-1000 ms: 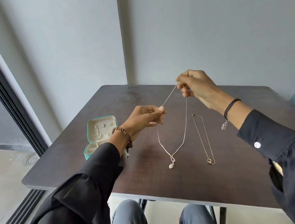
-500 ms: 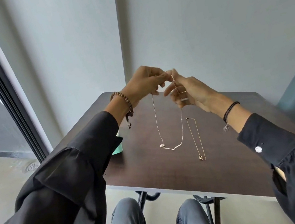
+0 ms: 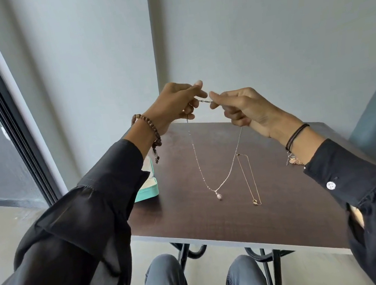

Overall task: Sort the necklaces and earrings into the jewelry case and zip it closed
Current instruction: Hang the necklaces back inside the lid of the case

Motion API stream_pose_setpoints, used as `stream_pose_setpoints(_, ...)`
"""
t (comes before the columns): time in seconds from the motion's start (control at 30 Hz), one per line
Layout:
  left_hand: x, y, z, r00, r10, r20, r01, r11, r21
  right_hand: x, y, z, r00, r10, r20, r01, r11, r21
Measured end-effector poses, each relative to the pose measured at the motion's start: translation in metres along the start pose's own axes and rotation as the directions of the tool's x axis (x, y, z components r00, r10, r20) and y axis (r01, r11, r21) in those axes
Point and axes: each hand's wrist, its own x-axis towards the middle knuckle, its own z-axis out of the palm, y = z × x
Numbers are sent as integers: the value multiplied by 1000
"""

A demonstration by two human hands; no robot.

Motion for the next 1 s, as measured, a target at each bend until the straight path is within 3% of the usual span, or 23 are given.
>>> stream_pose_setpoints(0.23, -14, -9, -3, 997, -71, 31, 72, 996, -61, 1, 2, 1, 1000, -3, -4, 3, 976, 217)
stream_pose_setpoints(0.47, -25, -18, -4, 986, -120, 115, 151, 936, -319, 6, 7, -9, 990, 86, -107, -29, 895, 445)
stream_pose_setpoints(0.7, -30, -2, -9, 998, -30, 50, 56, 758, -649, -3, 18, -11, 983, 158, -92, -106, 903, 416)
stream_pose_setpoints(1.0, -30, 15, -12, 998, 47, -46, -66, 711, -700, -14, 44, -9, 979, 198, 45, -199, 890, 409)
